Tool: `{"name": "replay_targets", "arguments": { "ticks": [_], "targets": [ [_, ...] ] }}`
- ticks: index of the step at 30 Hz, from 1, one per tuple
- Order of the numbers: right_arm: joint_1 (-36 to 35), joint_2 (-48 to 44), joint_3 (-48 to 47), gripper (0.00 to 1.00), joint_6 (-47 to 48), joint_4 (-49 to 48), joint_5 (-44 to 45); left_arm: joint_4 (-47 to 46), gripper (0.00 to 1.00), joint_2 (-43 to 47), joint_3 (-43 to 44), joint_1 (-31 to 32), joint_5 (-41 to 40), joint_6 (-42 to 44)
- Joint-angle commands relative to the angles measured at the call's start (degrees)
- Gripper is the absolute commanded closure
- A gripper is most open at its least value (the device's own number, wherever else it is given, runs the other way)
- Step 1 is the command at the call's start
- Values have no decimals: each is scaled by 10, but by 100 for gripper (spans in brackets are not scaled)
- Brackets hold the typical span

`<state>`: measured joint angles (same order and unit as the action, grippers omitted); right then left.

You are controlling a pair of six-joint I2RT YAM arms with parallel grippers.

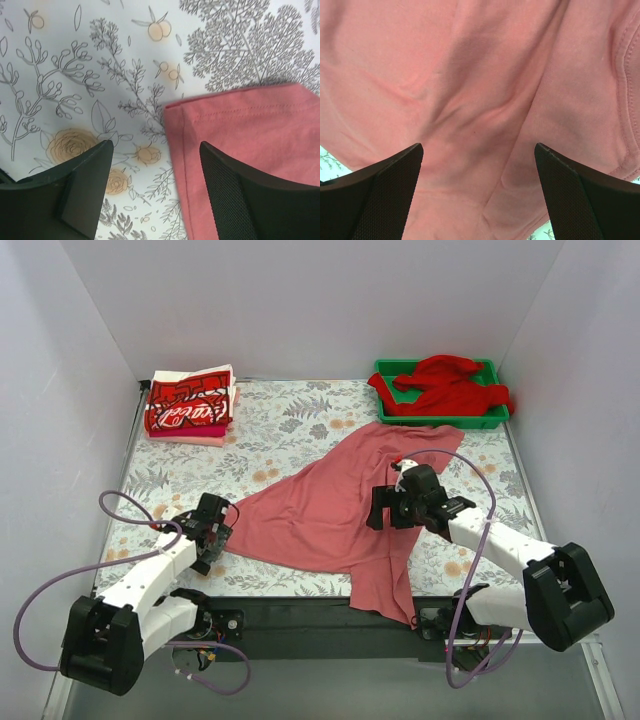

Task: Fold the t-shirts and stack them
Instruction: Flatten the tshirt out

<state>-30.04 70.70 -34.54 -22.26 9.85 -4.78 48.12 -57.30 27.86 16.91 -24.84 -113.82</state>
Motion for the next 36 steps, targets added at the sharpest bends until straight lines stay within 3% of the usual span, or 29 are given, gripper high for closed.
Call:
{"name": "replay_targets", "arguments": {
  "ticks": [1,9,10,11,13,14,26,33,36],
  "targets": [
    [-4,-35,-5,2,6,-19,-6,-73,32,-24,-4,-16,-24,-36],
    [-3,-75,10,2,4,-6,12,-109,55,-102,11,-33,-28,-8],
    [-4,-78,11,2,1,-4,17,-117,69,-104,11,-33,-17,3],
    [-4,-81,12,2,0,-2,21,-123,72,-102,7,-33,-10,7],
    [-4,-89,11,2,0,3,31,-138,97,-89,-7,-33,13,24],
    [-4,-91,11,2,0,10,34,-141,100,-84,-12,-33,19,25],
    [-4,-76,38,2,-7,58,63,-169,100,37,-54,-33,31,62],
    [8,82,-20,2,6,45,121,-187,100,31,-53,-33,34,59],
    [35,161,-67,2,13,24,108,-186,100,20,-48,-33,22,52]
  ]
}}
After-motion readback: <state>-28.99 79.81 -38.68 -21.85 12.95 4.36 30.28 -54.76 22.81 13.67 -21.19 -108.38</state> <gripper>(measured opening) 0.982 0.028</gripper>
